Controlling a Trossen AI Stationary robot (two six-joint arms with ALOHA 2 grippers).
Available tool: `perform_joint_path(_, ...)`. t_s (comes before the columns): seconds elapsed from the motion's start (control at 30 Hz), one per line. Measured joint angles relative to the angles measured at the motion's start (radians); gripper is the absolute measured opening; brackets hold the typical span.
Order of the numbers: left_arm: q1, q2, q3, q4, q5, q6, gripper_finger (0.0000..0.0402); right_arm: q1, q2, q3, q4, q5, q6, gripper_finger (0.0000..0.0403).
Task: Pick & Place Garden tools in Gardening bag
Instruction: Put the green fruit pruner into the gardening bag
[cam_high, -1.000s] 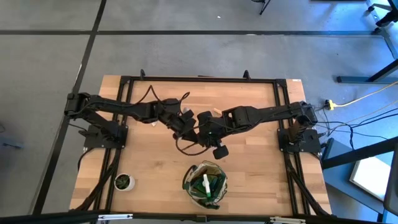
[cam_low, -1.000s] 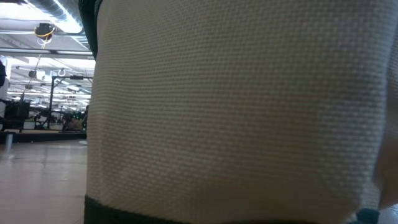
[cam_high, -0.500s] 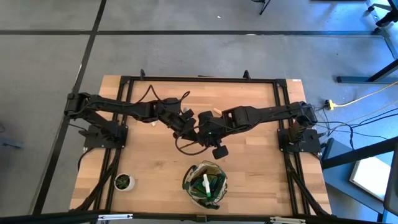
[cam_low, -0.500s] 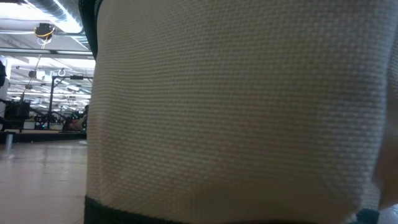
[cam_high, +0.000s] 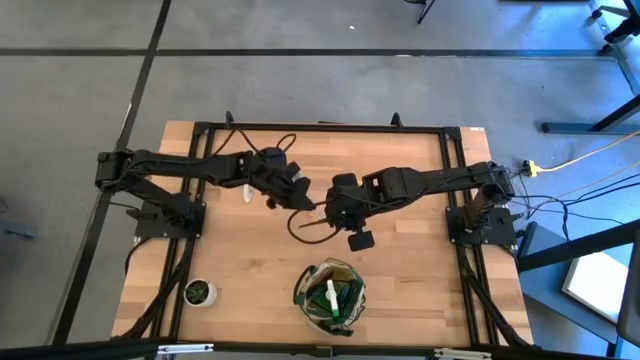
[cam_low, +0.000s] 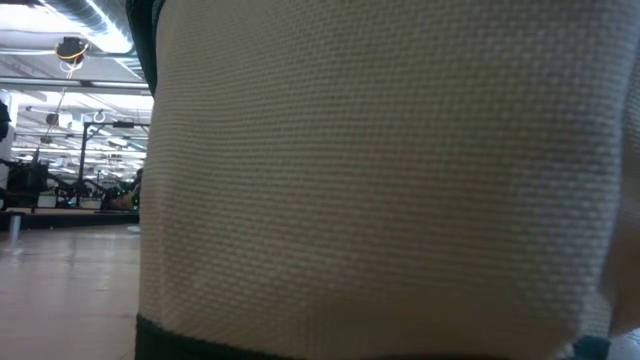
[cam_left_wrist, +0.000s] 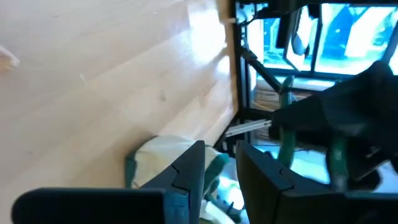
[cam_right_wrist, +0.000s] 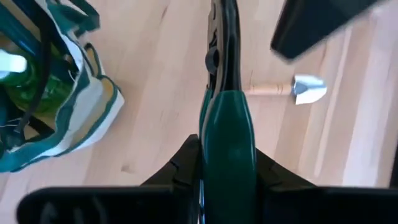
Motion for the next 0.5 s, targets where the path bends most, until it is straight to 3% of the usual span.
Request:
perform_joint_path(0.2,0.001,-0.007,0.0,-0.023,-0.025,0.043,0.0068,-0.005,-0.004,0.0,-0.069,0.0,0.075,0.0065)
perform_joint_path(0.5,-0.019,-0.008,0.0,-0.222,-0.079,0.102,0.0042,-0.046,-0.004,0.0,-0.129,-0.023,0.164,0.0065)
